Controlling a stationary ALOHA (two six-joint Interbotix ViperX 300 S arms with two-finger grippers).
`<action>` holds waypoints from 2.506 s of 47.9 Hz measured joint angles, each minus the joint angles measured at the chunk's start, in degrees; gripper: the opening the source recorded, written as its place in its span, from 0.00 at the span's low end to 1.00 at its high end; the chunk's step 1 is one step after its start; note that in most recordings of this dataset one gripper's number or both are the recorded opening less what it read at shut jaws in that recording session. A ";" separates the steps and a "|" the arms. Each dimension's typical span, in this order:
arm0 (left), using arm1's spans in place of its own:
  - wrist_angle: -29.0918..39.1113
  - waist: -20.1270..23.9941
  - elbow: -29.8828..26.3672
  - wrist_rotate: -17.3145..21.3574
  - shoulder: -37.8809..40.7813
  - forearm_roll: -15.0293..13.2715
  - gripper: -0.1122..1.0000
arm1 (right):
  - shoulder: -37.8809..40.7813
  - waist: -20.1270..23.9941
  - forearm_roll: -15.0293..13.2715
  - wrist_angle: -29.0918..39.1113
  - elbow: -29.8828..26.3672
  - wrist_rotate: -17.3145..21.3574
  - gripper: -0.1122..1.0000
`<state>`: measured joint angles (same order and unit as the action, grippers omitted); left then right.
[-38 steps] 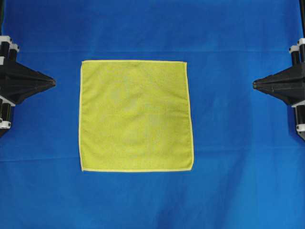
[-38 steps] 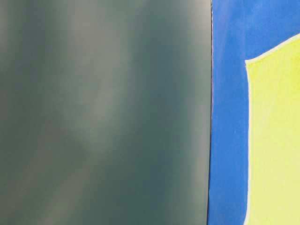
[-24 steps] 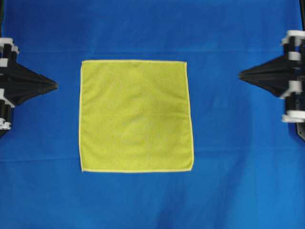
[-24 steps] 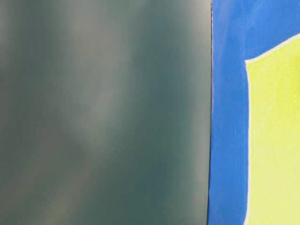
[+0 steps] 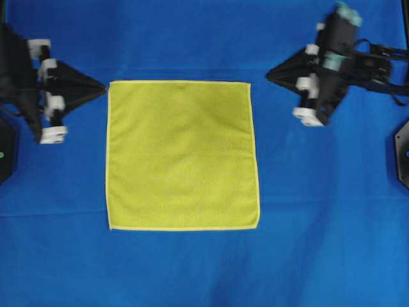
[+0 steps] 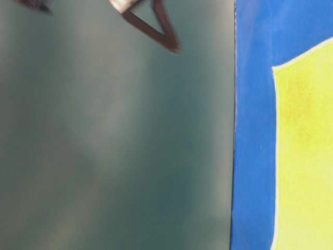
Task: Fold the yellow towel.
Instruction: 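Move both grippers to the towel's far corners and grasp them, then pull the far edge toward the near edge with both grippers, folding in half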
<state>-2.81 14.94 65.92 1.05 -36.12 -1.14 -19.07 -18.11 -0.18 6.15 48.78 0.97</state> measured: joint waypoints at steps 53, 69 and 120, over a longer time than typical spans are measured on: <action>-6.24 11.95 -3.16 0.79 31.64 0.00 0.65 | 27.77 -4.75 -2.29 -4.75 -7.73 -0.09 0.48; -1.85 11.43 -4.66 1.76 32.17 -0.09 0.13 | 27.77 -4.13 -2.29 -4.48 -7.73 -0.18 0.12; 9.84 -3.43 -5.19 0.00 20.48 -0.09 0.13 | 18.28 2.37 -2.29 5.01 -7.65 0.35 0.12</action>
<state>7.03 11.51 60.73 1.05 -15.64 -1.23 -0.79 -15.73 -2.46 11.16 41.13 1.32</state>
